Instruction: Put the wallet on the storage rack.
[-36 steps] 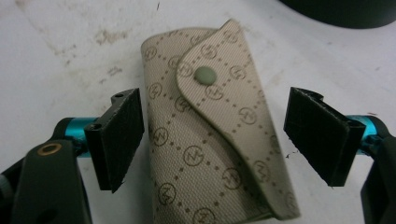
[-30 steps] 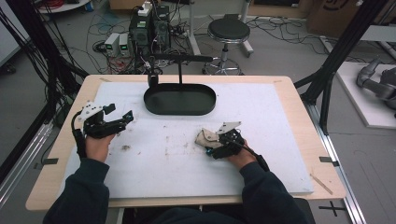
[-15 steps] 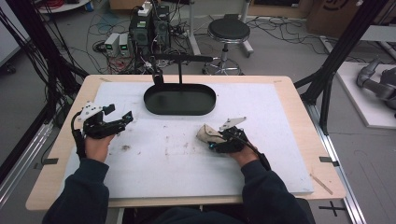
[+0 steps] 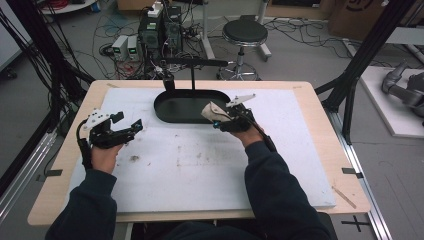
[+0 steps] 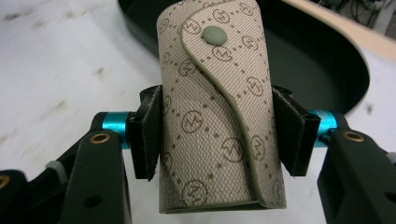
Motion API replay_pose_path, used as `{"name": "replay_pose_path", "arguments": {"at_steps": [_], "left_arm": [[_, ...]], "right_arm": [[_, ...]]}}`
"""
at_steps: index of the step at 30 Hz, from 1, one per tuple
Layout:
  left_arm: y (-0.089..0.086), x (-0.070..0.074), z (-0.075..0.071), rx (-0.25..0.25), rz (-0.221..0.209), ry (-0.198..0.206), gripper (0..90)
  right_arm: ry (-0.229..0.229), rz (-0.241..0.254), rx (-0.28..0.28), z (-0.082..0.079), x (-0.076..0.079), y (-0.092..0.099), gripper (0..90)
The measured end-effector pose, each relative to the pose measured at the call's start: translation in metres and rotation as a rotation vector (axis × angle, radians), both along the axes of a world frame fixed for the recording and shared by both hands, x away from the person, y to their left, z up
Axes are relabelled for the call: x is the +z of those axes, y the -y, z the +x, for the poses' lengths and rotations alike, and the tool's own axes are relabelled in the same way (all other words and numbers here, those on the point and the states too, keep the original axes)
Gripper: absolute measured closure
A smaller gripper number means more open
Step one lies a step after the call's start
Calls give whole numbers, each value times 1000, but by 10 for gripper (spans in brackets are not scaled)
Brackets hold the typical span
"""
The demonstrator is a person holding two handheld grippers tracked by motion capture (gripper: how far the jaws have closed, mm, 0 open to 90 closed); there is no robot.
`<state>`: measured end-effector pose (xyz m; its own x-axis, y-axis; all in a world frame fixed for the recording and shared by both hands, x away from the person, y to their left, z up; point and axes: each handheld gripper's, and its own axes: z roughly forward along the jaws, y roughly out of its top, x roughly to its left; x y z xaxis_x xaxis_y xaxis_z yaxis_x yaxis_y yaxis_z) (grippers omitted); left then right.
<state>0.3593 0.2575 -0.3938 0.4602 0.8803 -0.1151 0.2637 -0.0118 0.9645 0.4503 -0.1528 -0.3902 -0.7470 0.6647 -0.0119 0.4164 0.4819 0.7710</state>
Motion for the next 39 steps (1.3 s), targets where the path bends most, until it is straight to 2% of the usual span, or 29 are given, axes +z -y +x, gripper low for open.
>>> {"name": "replay_pose_path", "arguments": {"at_steps": [2,5,10,13,14,19,21,23,26,28,30,34,36,37,39], "left_arm": [[0,0,0,-3,0,0,190],[0,0,0,-4,-4,0,190],[-1,0,0,-2,-9,2,190],[-1,0,-1,-1,-11,2,190],[-2,0,-1,0,-13,3,190],[-3,-1,-2,7,-16,4,191],[-3,-1,-2,12,-15,4,191],[-4,-1,-2,12,-17,3,191],[-4,-2,-2,14,-16,1,192],[-3,-2,-2,13,-13,-1,191],[-2,-2,-2,8,-14,0,191],[-2,-2,-2,5,-24,-9,191],[-2,-2,-2,8,-15,-9,191],[-2,-2,-2,7,-19,-6,191],[-2,-2,-2,14,-22,-1,191]], "right_arm": [[24,9,-5,13,1,-9,419],[36,10,-22,32,0,-22,419],[28,-16,-55,60,-13,-40,419],[6,-47,-65,71,-22,-50,419],[17,-57,-65,73,-25,-53,418],[-4,-90,-70,86,-31,-65,416],[4,-117,-70,90,-33,-70,405],[16,-119,-84,90,-36,-73,380],[-6,-107,-93,91,-39,-72,321],[-19,-89,-102,89,-35,-68,314],[-7,-64,-94,84,-26,-61,314],[35,-26,-63,68,-7,-36,296],[24,6,-53,58,-2,-19,221],[18,-3,-64,53,0,-11,188],[41,11,-56,40,2,8,188]]}}
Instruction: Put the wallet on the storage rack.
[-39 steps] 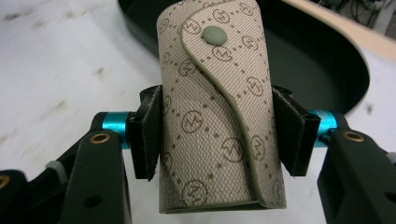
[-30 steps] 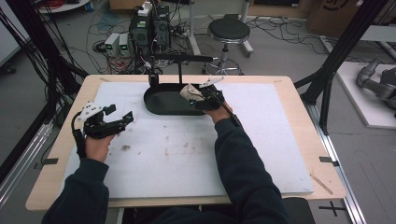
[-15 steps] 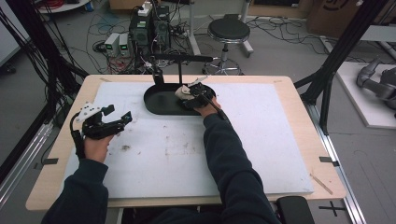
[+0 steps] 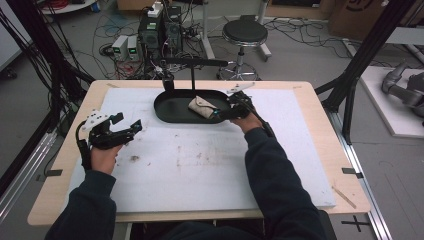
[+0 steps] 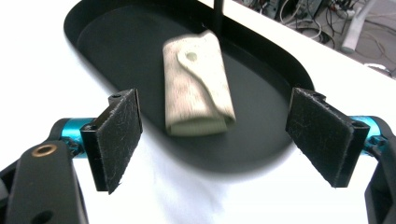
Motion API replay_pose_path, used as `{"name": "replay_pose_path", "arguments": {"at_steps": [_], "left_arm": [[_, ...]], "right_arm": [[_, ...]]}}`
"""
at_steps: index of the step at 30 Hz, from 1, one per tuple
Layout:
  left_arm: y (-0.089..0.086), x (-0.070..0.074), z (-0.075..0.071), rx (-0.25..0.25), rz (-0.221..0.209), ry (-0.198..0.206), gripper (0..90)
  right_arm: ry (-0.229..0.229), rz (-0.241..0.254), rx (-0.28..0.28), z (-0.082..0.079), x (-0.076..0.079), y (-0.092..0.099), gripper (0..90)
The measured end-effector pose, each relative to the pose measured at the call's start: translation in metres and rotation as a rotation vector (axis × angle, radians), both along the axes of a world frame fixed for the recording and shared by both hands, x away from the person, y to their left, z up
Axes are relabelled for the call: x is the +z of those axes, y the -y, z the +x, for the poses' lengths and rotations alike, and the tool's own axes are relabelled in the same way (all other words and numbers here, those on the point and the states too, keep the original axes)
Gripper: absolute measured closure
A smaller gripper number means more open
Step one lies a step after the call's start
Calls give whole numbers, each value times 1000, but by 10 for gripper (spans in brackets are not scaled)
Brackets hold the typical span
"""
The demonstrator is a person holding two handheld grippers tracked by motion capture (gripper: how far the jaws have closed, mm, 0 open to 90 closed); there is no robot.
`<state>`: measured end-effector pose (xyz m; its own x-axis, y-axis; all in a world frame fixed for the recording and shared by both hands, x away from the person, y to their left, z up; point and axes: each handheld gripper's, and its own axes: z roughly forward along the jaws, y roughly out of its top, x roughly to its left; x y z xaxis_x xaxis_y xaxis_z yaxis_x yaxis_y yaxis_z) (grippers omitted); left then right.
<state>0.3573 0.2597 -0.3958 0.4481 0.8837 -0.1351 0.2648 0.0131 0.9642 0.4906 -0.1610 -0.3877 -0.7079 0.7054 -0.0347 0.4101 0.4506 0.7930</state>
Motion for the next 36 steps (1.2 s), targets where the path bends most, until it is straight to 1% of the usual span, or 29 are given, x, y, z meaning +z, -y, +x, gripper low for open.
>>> {"name": "replay_pose_path", "arguments": {"at_steps": [1,2,3,4,5,6,7,8,9,11,16,20,22,24,26,29,31,32,36], "left_arm": [[0,0,0,-1,1,3,191],[0,0,0,2,-3,5,191],[0,0,0,2,-1,11,191],[0,1,0,4,3,17,191],[1,1,-1,3,0,23,191],[1,1,-1,1,3,26,191],[1,2,-1,-1,4,30,191],[1,2,-1,-2,7,34,191],[1,2,-1,-6,4,35,191],[1,1,-1,-14,-6,37,191],[2,3,-2,-11,-2,43,191],[1,3,-3,-8,-1,43,191],[2,3,-3,-12,5,43,191],[3,4,-4,-14,7,44,191],[5,4,-5,-24,11,46,191],[7,6,-7,-35,19,52,191],[8,6,-9,-37,20,59,191],[9,6,-10,-38,21,56,191],[10,6,-12,-41,25,59,191]], "right_arm": [[-26,-16,-14,-5,2,8,188],[-6,-25,-23,-11,4,16,189],[17,-7,-15,-18,5,26,188],[17,9,-3,-24,8,35,188],[30,6,-16,-30,10,42,188],[49,20,-17,-37,12,51,188],[52,33,-15,-44,14,58,188],[73,22,-26,-51,16,66,188],[96,22,-37,-58,17,73,188],[110,39,-40,-71,18,88,188],[134,35,-104,-98,12,120,188],[134,61,-152,-117,5,141,187],[128,69,-179,-124,-1,150,188],[119,70,-189,-129,-4,157,188],[116,71,-207,-133,-4,164,188],[129,74,-229,-139,-2,172,188],[133,75,-240,-142,0,174,188],[135,74,-241,-143,0,175,188],[134,75,-242,-145,-1,173,188]]}}
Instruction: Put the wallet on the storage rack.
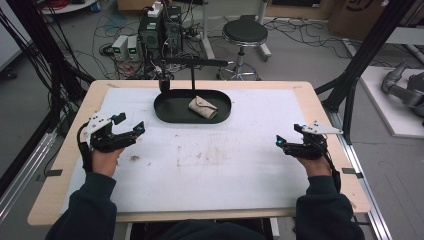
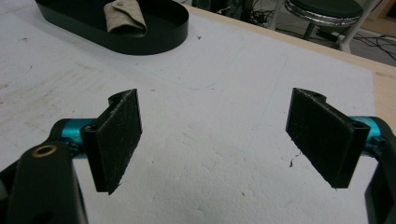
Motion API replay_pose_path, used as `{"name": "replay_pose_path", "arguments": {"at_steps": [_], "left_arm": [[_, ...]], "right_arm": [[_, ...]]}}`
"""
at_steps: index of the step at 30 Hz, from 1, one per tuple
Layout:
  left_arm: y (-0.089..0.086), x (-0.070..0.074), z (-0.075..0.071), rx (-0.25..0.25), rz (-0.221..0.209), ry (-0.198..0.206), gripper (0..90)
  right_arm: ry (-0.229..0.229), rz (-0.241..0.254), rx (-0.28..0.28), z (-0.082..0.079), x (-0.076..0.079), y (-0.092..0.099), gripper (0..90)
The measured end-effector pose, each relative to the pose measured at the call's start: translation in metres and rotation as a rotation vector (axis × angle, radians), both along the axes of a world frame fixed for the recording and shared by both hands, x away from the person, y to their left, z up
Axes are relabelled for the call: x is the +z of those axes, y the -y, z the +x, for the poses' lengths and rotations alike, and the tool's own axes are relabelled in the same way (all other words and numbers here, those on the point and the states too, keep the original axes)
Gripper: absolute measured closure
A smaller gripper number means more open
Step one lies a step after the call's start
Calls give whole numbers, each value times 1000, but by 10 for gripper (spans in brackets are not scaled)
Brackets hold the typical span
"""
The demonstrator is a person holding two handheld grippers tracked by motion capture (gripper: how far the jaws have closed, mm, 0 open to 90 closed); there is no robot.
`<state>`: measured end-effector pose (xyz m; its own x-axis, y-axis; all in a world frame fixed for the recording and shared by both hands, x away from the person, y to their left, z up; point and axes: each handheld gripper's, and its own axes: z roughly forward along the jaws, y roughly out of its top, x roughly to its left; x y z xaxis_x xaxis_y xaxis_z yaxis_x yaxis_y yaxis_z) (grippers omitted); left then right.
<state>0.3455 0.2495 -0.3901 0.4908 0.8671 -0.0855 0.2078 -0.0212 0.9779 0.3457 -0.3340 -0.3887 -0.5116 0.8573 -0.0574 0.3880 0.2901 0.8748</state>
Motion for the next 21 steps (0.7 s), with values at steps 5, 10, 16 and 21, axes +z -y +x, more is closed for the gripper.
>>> {"name": "replay_pose_path", "arguments": {"at_steps": [5,10,16,21], "left_arm": [[-1,0,0,2,-4,-5,191],[-2,-2,0,1,-1,-11,191],[-1,-3,0,5,-4,-15,192],[-2,-3,1,4,-1,-19,193]], "right_arm": [[-2,-8,-1,2,-2,0,188],[-4,-20,-5,4,-4,-1,188],[-6,-47,0,4,-6,-1,188],[0,-52,-9,4,-5,0,188]]}}
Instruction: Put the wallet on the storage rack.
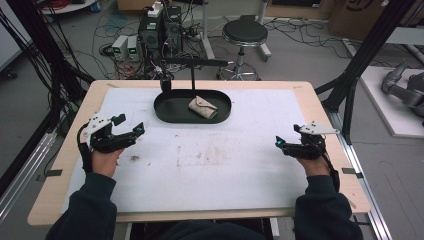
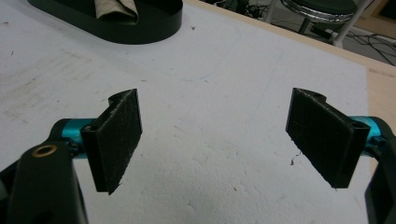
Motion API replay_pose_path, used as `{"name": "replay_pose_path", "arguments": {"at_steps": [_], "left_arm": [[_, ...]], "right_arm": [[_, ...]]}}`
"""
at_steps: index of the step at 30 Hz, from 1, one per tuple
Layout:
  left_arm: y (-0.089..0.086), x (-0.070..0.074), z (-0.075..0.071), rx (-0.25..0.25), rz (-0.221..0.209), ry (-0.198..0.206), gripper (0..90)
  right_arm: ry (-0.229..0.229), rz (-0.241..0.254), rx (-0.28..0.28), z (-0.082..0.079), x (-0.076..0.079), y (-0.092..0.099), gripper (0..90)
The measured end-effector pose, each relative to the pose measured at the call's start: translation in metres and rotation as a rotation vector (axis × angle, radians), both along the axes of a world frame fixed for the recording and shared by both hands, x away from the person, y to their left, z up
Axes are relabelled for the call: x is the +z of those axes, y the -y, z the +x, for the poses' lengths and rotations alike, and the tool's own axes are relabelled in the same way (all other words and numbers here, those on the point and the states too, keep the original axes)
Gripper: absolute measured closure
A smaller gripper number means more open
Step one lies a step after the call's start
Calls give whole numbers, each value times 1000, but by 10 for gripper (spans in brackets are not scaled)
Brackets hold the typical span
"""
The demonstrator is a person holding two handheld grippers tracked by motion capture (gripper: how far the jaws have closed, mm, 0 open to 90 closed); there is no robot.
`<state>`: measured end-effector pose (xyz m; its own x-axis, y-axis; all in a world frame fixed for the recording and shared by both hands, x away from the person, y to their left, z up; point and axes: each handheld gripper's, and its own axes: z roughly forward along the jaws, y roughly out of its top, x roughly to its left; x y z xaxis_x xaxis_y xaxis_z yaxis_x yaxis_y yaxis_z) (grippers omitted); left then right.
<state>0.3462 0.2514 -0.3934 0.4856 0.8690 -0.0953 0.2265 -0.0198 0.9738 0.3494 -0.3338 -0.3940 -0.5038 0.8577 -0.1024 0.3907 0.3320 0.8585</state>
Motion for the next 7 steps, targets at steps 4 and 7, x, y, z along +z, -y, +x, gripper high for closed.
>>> {"name": "replay_pose_path", "arguments": {"at_steps": [4,7], "left_arm": [[-1,-1,0,1,0,-4,193],[-1,-1,1,1,-10,-6,193]], "right_arm": [[3,2,-4,0,0,1,188],[2,5,-8,0,0,1,188]]}}
